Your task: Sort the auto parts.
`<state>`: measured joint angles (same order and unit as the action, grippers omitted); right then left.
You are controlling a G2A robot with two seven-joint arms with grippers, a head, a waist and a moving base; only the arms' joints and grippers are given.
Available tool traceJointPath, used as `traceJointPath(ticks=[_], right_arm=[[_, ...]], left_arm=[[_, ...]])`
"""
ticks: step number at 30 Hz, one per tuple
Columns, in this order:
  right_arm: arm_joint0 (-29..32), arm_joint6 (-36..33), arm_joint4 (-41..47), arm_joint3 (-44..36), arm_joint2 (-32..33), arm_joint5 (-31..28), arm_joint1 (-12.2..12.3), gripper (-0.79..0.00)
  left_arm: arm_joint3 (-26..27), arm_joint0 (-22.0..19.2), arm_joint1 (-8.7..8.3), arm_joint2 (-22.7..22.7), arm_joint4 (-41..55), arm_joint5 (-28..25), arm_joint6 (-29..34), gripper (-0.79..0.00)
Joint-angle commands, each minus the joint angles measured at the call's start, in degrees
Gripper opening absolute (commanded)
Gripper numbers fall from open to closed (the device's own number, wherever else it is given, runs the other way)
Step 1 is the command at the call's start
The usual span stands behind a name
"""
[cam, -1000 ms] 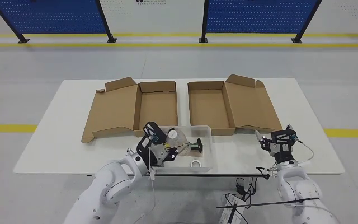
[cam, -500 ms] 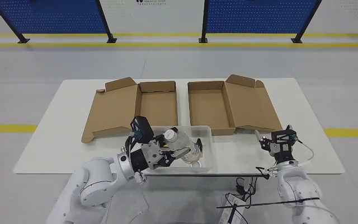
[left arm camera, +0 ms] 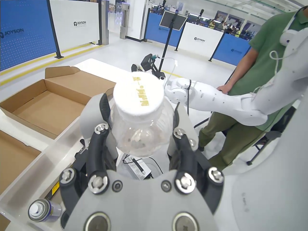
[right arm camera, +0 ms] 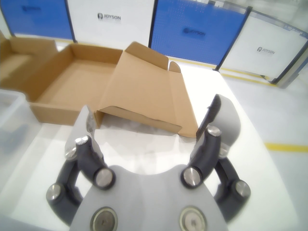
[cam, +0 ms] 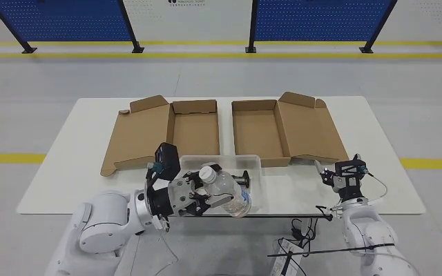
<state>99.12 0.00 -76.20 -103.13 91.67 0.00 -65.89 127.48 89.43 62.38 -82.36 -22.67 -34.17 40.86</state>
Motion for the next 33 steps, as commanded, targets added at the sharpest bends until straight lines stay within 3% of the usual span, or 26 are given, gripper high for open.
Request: traceJointPath(ticks=[1,20,27,33], right_arm=[[0.00,0.00,0.00,0.00,0.00,0.00,0.00,0.000],[0.00,0.00,0.00,0.00,0.00,0.00,0.00,0.000],[0.00,0.00,0.00,0.00,0.00,0.00,0.00,0.000],[0.00,0.00,0.00,0.00,0.00,0.00,0.00,0.000]], left_arm=[[-0.11,-0.07,-0.10,-0.01,-0.04,0.02,0.01,-0.785],[-2.06,-1.55,-0.84,1.48,-1.77,0.85,-1.02,-0.785],[-3.91,-3.06,-0.85,2.66,-7.84,2.80,-3.32,-0.785],[-7.07,-4.85,-0.46,4.42,-17.14,7.44,-9.41,-0.785]])
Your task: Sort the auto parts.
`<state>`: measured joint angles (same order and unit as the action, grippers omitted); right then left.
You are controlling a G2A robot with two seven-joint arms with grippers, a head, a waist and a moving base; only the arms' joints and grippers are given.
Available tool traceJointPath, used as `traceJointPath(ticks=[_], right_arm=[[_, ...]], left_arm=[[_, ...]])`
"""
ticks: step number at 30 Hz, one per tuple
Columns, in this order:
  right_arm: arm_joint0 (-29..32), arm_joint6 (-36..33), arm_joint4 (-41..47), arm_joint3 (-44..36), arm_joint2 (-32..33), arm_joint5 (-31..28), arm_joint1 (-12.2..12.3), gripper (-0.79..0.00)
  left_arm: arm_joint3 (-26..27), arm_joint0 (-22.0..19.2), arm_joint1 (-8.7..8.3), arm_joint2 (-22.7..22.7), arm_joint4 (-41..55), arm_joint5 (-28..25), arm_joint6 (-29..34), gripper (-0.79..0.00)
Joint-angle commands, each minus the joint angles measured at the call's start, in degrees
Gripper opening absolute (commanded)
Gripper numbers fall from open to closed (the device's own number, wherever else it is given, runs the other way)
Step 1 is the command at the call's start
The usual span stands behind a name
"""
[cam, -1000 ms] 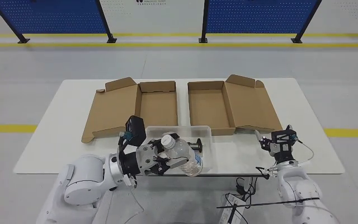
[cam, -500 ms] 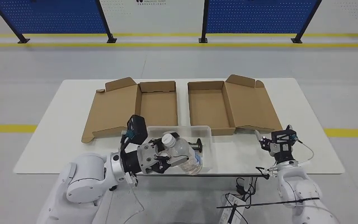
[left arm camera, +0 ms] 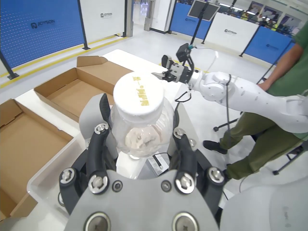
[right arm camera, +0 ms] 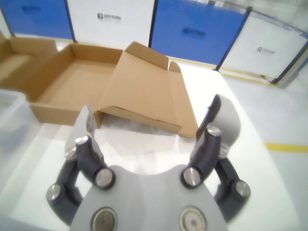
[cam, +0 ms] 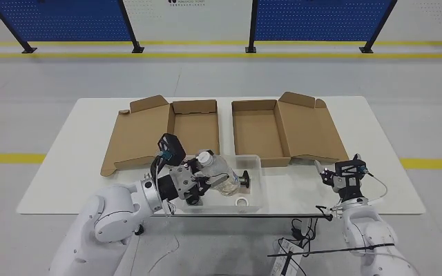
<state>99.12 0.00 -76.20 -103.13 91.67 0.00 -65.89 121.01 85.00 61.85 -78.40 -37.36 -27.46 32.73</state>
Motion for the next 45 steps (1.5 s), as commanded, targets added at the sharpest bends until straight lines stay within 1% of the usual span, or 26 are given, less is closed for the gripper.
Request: traceJointPath(ticks=[1,5,8,11,14,17,23,31,39,45], right_arm=[[0.00,0.00,0.00,0.00,0.00,0.00,0.00,0.000],[0.00,0.00,0.00,0.00,0.00,0.00,0.00,0.000],[0.00,0.00,0.00,0.00,0.00,0.00,0.00,0.000],[0.00,0.00,0.00,0.00,0.00,0.00,0.00,0.000],[0.00,0.00,0.00,0.00,0.00,0.00,0.00,0.000],[0.00,0.00,0.00,0.00,0.00,0.00,0.00,0.000],[0.00,0.00,0.00,0.00,0.00,0.00,0.00,0.000],[0.00,0.00,0.00,0.00,0.00,0.00,0.00,0.000],[0.00,0.00,0.00,0.00,0.00,0.00,0.00,0.000],[0.00,0.00,0.00,0.00,0.00,0.00,0.00,0.000]], left_arm=[[-1.19,-0.77,0.14,0.79,-4.16,1.50,-2.32,-0.785],[-3.02,-2.25,0.47,2.21,-10.79,5.12,-6.44,-0.785],[-4.67,-3.60,0.91,3.30,-14.12,10.96,-9.12,-0.785],[-6.11,-5.50,1.24,4.83,-19.53,14.77,-10.94,-0.785],[-8.04,-7.33,1.69,6.23,-21.41,17.58,-13.21,-0.785],[-10.36,-9.46,1.98,7.69,-26.56,19.76,-14.22,-0.785],[-14.94,-13.08,2.81,10.31,-31.92,25.14,-14.67,-0.785],[-20.23,-15.64,4.00,12.34,-33.52,31.86,-13.69,-0.785],[-25.37,-17.41,5.22,13.91,-31.29,35.02,-13.93,-0.785],[-28.01,-18.28,5.99,14.33,-29.22,36.63,-13.92,-0.785]])
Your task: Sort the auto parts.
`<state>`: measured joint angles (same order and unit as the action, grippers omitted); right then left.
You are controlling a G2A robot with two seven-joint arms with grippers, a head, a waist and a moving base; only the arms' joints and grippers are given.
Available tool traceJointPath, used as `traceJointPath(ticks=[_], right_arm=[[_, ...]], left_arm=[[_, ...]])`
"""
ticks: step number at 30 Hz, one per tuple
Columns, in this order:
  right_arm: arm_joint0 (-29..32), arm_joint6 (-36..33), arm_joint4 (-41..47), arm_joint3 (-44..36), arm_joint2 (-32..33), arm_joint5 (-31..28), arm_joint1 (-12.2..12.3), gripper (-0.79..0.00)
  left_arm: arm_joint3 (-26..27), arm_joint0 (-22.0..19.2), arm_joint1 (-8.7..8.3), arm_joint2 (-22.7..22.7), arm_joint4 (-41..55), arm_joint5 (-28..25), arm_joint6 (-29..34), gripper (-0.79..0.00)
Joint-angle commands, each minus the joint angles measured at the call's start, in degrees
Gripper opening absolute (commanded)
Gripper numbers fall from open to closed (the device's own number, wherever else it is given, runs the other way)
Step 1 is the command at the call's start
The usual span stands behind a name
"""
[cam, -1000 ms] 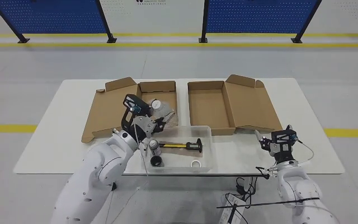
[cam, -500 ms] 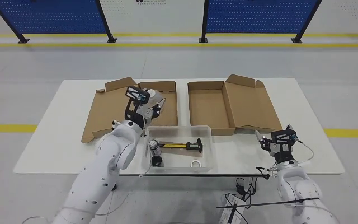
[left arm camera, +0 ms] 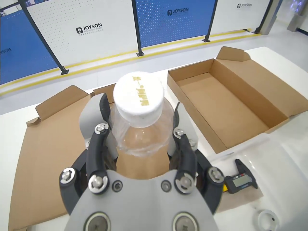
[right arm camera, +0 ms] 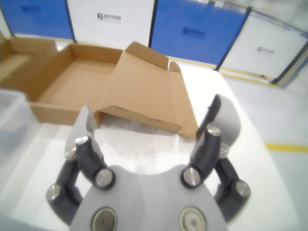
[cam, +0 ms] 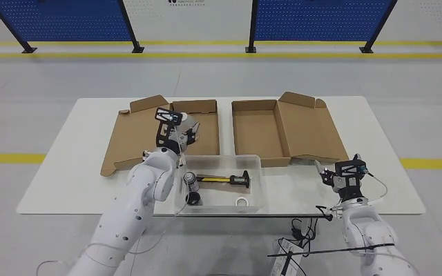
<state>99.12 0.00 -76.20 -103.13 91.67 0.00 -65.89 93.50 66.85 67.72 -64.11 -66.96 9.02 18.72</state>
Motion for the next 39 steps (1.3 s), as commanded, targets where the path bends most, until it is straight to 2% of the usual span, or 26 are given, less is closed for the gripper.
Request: traceJointPath(ticks=[1,5,30,31,33,35,36,38,39], right_arm=[[0.00,0.00,0.00,0.00,0.00,0.00,0.00,0.000],[0.00,0.00,0.00,0.00,0.00,0.00,0.00,0.000],[0.00,0.00,0.00,0.00,0.00,0.00,0.00,0.000],[0.00,0.00,0.00,0.00,0.00,0.00,0.00,0.000],[0.00,0.00,0.00,0.00,0.00,0.00,0.00,0.000],[0.00,0.00,0.00,0.00,0.00,0.00,0.00,0.000],[0.00,0.00,0.00,0.00,0.00,0.00,0.00,0.000],[0.00,0.00,0.00,0.00,0.00,0.00,0.00,0.000],[0.00,0.00,0.00,0.00,0.00,0.00,0.00,0.000]], left_arm=[[-0.91,-0.30,0.22,0.07,0.53,0.19,0.09,-0.785],[-2.34,-0.62,0.67,0.05,2.32,0.43,-0.52,-0.785],[-10.06,-1.69,2.27,0.65,-1.12,1.18,0.14,-0.785],[-10.33,-1.76,2.33,0.66,-1.17,1.20,0.20,-0.717],[-10.79,-1.94,2.46,0.65,-1.28,1.17,0.30,-0.680],[-11.29,-2.12,2.59,0.63,-1.45,1.25,0.39,-0.566],[-11.60,-2.19,2.65,0.57,-1.46,1.27,0.41,-0.468],[-12.20,-2.36,2.74,0.57,-2.12,1.53,0.51,-0.366],[-12.59,-2.35,2.80,0.66,-2.33,1.40,0.59,-0.185]])
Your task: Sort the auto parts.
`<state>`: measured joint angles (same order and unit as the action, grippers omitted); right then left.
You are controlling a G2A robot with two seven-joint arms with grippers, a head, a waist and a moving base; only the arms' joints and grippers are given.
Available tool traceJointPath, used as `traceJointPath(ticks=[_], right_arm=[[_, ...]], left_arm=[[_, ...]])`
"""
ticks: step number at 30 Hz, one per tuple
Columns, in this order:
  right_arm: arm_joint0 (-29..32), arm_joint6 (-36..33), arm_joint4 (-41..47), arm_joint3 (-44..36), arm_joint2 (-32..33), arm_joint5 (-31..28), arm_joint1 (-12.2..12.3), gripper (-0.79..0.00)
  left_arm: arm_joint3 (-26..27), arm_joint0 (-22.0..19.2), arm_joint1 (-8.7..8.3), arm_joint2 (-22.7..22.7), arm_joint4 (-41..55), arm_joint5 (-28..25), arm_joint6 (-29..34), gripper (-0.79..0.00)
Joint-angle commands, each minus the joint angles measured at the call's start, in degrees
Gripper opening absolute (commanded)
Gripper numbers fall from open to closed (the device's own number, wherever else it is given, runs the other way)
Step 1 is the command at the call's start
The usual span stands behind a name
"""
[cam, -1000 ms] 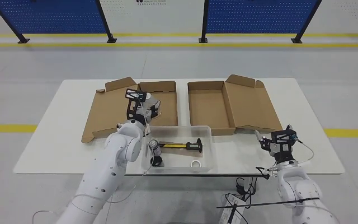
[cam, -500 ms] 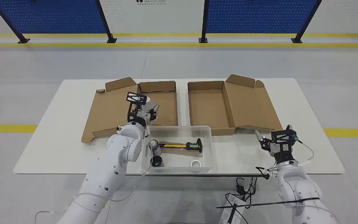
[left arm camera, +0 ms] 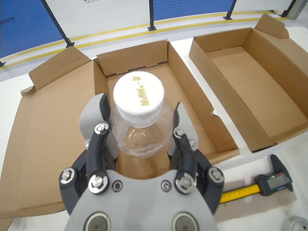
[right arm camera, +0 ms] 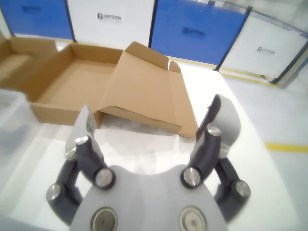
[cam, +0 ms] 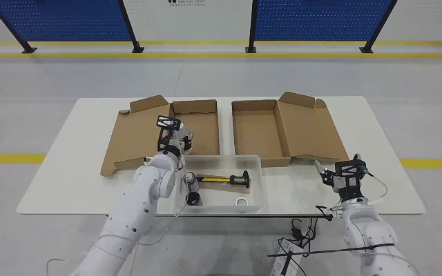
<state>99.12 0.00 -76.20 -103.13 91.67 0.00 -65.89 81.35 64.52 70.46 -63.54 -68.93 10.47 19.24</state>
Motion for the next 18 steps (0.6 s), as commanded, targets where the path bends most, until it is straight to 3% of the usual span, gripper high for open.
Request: traceJointPath(ticks=[1,6,18], right_arm=[[0.00,0.00,0.00,0.00,0.00,0.00,0.00,0.000],[0.00,0.00,0.00,0.00,0.00,0.00,0.00,0.000],[0.00,0.00,0.00,0.00,0.00,0.00,0.00,0.000]], left_arm=[[-0.75,-0.02,0.11,0.06,-0.44,-0.11,-0.05,-0.102],[-1.73,0.05,0.36,-0.14,-0.88,0.07,-0.33,0.000],[-0.41,0.01,0.72,-0.37,-3.91,-1.25,-0.68,0.000]])
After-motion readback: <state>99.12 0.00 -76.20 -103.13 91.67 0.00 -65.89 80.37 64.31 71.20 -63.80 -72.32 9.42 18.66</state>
